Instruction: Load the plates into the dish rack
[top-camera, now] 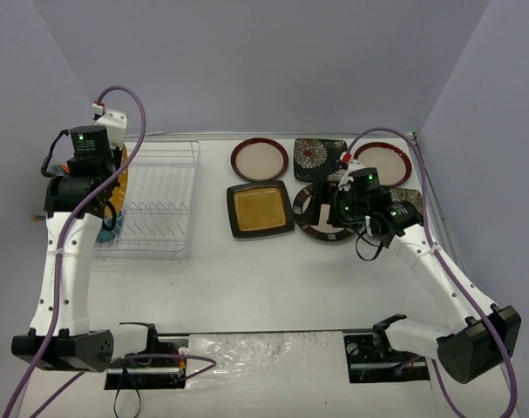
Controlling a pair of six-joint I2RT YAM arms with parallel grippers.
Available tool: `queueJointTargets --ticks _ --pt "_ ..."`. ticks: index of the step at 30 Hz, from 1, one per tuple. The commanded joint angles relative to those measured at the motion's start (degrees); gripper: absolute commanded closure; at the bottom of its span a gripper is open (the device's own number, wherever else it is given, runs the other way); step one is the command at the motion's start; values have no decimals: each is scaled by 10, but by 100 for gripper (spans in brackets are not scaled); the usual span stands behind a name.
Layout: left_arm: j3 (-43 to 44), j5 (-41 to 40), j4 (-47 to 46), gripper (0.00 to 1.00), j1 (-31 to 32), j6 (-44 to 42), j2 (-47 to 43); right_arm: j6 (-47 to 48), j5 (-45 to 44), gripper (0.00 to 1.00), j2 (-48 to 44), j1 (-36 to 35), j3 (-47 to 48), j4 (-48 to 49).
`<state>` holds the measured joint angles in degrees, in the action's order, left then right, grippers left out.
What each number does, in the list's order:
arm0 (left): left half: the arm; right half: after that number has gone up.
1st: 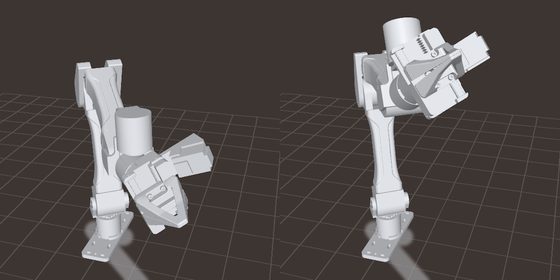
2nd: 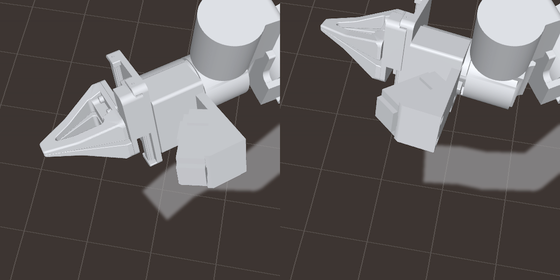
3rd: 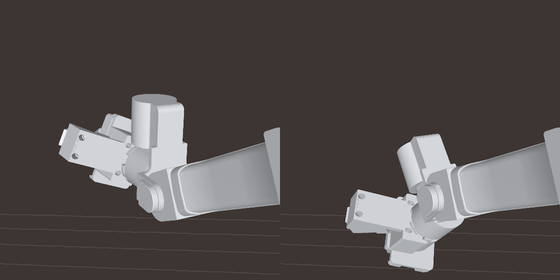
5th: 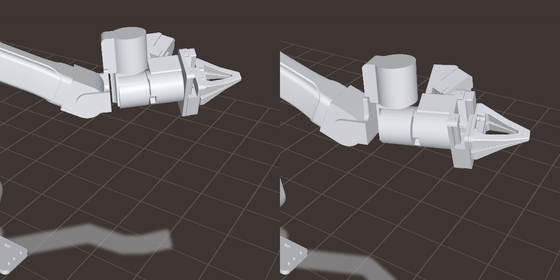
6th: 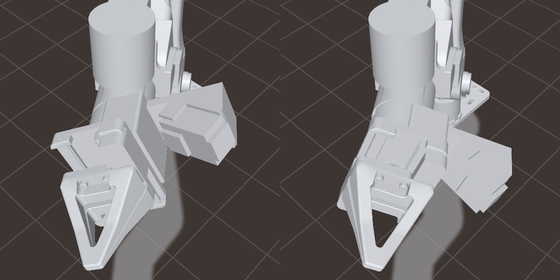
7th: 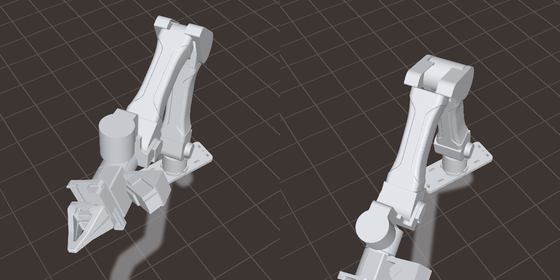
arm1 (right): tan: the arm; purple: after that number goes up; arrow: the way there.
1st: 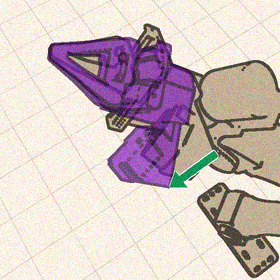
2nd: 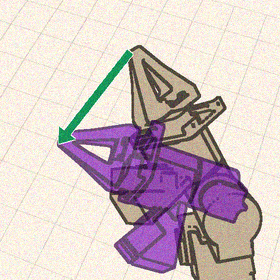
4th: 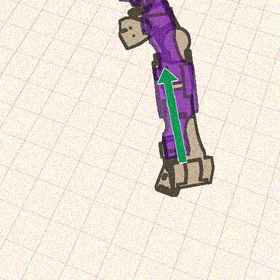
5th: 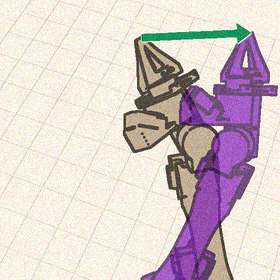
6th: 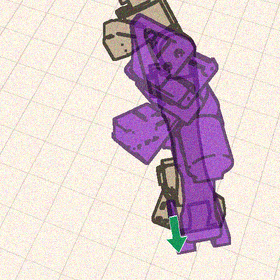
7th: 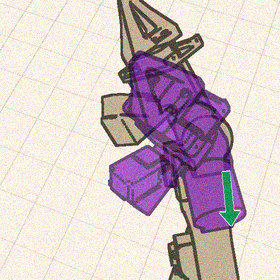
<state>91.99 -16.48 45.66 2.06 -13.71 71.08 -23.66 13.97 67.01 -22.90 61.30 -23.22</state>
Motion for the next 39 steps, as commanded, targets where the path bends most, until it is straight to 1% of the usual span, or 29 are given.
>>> queueJointTargets --ticks 1,4,8,14,20,24,33,39 --pt "15 84 -142 100 -65 -94 24 20 40 0 16 3 3 47" --pt "8 111 -157 100 -102 -103 51 29 43 0 24 4 0 51" --pt "-15 124 -192 100 -123 -110 72 29 46 0 36 4 -5 58" --pt "-41 137 -219 100 -150 -105 89 31 53 0 39 4 -12 66" --pt "-81 134 -238 100 -156 -103 88 32 55 0 40 6 -16 71" --pt "-95 135 -259 100 -156 -96 71 33 61 0 41 8 -20 71" --pt "-61 120 -249 100 -156 -108 47 34 71 0 40 8 -21 76" --pt "-74 108 -245 100 -156 -116 47 34 75 0 36 8 -24 77"
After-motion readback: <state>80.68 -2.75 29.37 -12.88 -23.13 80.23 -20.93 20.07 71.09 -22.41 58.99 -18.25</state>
